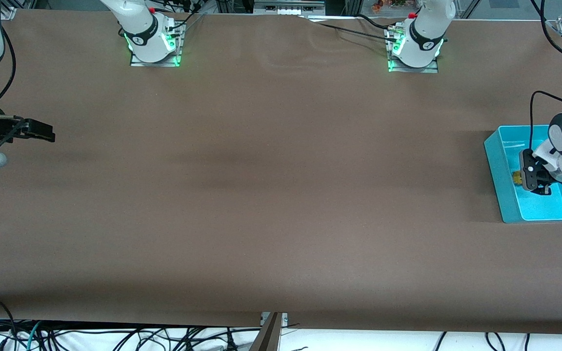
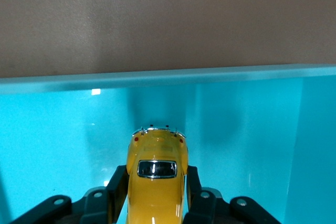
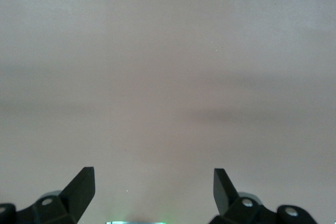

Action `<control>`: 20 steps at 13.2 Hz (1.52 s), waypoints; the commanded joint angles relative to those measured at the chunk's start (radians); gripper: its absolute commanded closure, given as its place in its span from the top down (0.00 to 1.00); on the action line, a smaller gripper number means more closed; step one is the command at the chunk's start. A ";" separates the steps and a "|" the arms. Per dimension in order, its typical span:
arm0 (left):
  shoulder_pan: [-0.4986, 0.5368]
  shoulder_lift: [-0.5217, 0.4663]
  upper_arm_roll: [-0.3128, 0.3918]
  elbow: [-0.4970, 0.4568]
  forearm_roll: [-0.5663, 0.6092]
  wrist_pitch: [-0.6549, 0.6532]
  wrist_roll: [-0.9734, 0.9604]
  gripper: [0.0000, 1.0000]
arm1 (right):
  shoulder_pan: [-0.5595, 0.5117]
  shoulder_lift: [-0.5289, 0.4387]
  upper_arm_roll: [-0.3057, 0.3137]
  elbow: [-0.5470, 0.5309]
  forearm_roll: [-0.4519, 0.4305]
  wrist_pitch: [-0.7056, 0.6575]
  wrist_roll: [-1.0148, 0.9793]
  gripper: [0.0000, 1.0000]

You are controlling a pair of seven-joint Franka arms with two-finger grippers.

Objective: Wind and store yellow beetle car
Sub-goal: 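Lift the car into the cyan bin and open the left gripper, then raise the open left gripper up out of the bin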

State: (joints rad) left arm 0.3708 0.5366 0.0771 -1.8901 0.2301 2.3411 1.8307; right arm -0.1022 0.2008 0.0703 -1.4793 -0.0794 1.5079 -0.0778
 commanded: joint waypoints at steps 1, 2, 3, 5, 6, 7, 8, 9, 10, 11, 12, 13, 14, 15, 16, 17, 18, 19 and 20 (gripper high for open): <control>0.016 -0.061 -0.014 -0.007 0.008 0.001 0.073 1.00 | 0.002 -0.012 -0.006 -0.010 0.007 0.003 -0.013 1.00; 0.014 -0.107 -0.013 -0.003 -0.036 -0.058 0.075 1.00 | 0.002 -0.012 -0.004 -0.010 0.007 0.003 -0.011 1.00; 0.014 -0.142 -0.013 0.020 -0.060 -0.154 0.072 1.00 | 0.002 -0.012 -0.004 -0.010 0.007 0.003 -0.013 1.00; 0.010 -0.202 -0.014 0.103 -0.092 -0.352 0.052 1.00 | 0.002 -0.011 -0.004 -0.010 0.007 0.003 -0.014 1.00; 0.007 -0.216 -0.016 0.159 -0.116 -0.455 0.000 1.00 | 0.001 -0.011 -0.006 -0.010 0.007 0.003 -0.014 1.00; 0.000 -0.217 -0.020 0.222 -0.139 -0.561 -0.089 1.00 | 0.001 -0.009 -0.006 -0.010 0.007 0.003 -0.014 1.00; -0.013 -0.217 -0.043 0.273 -0.141 -0.636 -0.188 1.00 | 0.001 -0.009 -0.004 -0.010 0.007 0.005 -0.013 1.00; -0.015 -0.219 -0.081 0.313 -0.143 -0.681 -0.302 1.00 | 0.002 -0.009 -0.004 -0.010 0.007 0.005 -0.013 1.00; -0.015 -0.219 -0.133 0.348 -0.143 -0.721 -0.427 1.00 | 0.002 -0.009 -0.004 -0.010 0.006 0.006 -0.013 1.00; -0.015 -0.217 -0.185 0.374 -0.143 -0.755 -0.574 1.00 | 0.002 -0.009 -0.004 -0.009 0.007 0.006 -0.013 1.00; -0.016 -0.217 -0.242 0.385 -0.143 -0.761 -0.729 1.00 | 0.002 -0.009 -0.004 -0.009 0.006 0.008 -0.011 1.00; -0.021 -0.217 -0.294 0.390 -0.143 -0.761 -0.883 1.00 | 0.001 -0.009 -0.004 -0.009 0.006 0.008 -0.013 1.00; -0.051 -0.227 -0.318 0.387 -0.143 -0.750 -1.045 1.00 | 0.001 -0.009 -0.004 -0.009 0.006 0.008 -0.014 1.00; -0.116 -0.251 -0.316 0.378 -0.143 -0.741 -1.229 1.00 | 0.001 -0.009 -0.006 -0.009 0.006 0.008 -0.014 1.00; -0.181 -0.283 -0.309 0.373 -0.140 -0.735 -1.387 1.00 | 0.001 -0.009 -0.006 -0.009 0.006 0.008 -0.014 1.00; -0.235 -0.324 -0.294 0.361 -0.140 -0.735 -1.550 1.00 | 0.001 -0.009 -0.006 -0.009 0.006 0.008 -0.014 1.00; -0.298 -0.376 -0.257 0.336 -0.141 -0.734 -1.706 1.00 | -0.001 -0.006 -0.006 -0.009 0.007 0.008 -0.014 1.00; -0.352 -0.423 -0.206 0.323 -0.141 -0.726 -1.842 1.00 | -0.001 -0.006 -0.006 -0.009 0.007 0.008 -0.014 1.00; -0.366 -0.475 -0.194 0.297 -0.143 -0.726 -1.902 1.00 | -0.001 -0.006 -0.006 -0.009 0.007 0.008 -0.014 1.00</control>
State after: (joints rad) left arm 0.0439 0.1832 -0.1774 -1.5204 0.0981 1.6100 0.0786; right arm -0.1025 0.2027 0.0691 -1.4801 -0.0795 1.5109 -0.0788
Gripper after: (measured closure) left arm 0.000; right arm 0.000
